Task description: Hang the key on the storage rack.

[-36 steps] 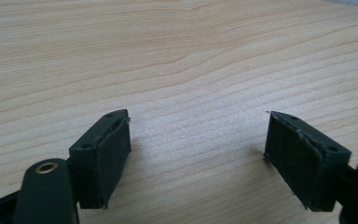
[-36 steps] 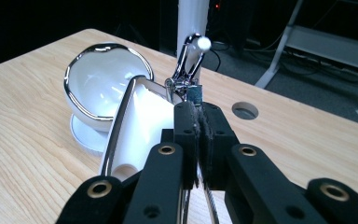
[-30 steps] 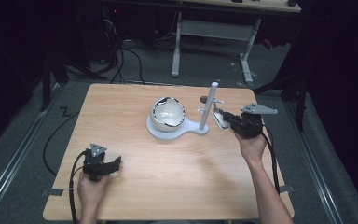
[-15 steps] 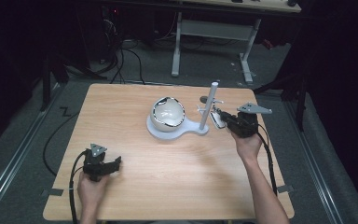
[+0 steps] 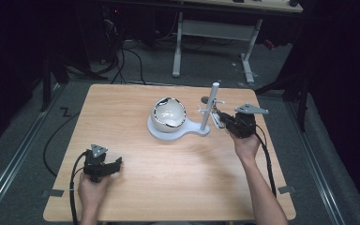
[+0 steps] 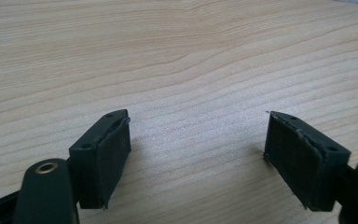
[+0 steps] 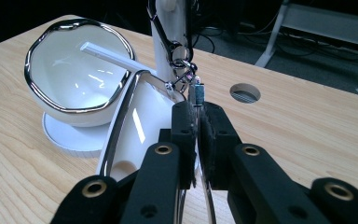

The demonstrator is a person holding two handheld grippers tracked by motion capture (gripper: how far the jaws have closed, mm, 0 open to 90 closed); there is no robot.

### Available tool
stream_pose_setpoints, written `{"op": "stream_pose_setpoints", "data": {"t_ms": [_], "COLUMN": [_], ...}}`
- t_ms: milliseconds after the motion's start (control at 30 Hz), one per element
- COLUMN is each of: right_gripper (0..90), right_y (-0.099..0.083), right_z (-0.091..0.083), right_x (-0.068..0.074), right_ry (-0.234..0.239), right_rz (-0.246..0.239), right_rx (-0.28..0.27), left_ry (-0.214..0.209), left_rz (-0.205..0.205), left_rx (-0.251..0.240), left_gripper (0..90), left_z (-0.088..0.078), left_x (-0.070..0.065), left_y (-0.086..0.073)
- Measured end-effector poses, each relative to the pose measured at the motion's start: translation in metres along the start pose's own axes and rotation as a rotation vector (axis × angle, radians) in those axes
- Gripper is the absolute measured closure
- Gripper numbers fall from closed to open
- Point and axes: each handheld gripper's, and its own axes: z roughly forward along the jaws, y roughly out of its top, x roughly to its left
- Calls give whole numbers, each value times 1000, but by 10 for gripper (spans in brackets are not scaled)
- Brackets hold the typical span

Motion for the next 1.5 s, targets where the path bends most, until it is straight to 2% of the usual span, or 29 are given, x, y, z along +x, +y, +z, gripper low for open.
{"op": "stream_pose_setpoints", "data": {"t_ms": [567,1033,1500], "right_gripper": [791,617,576], "right_y": [0,2,1], "right_z": [4,-17,-33], "right_x": [0,-4,-10], "right_ry": [-2,-17,-28], "right_rz": [-1,11,25], "right_rx": [-1,-43,-66], "left_ry": [0,1,4], "left_rz": [0,1,3], "left_rx": [0,-1,-1], "left_gripper": [229,229,229], "left_z": [0,0,0], "left_x": [0,0,-1], "left_y": [0,0,0]}}
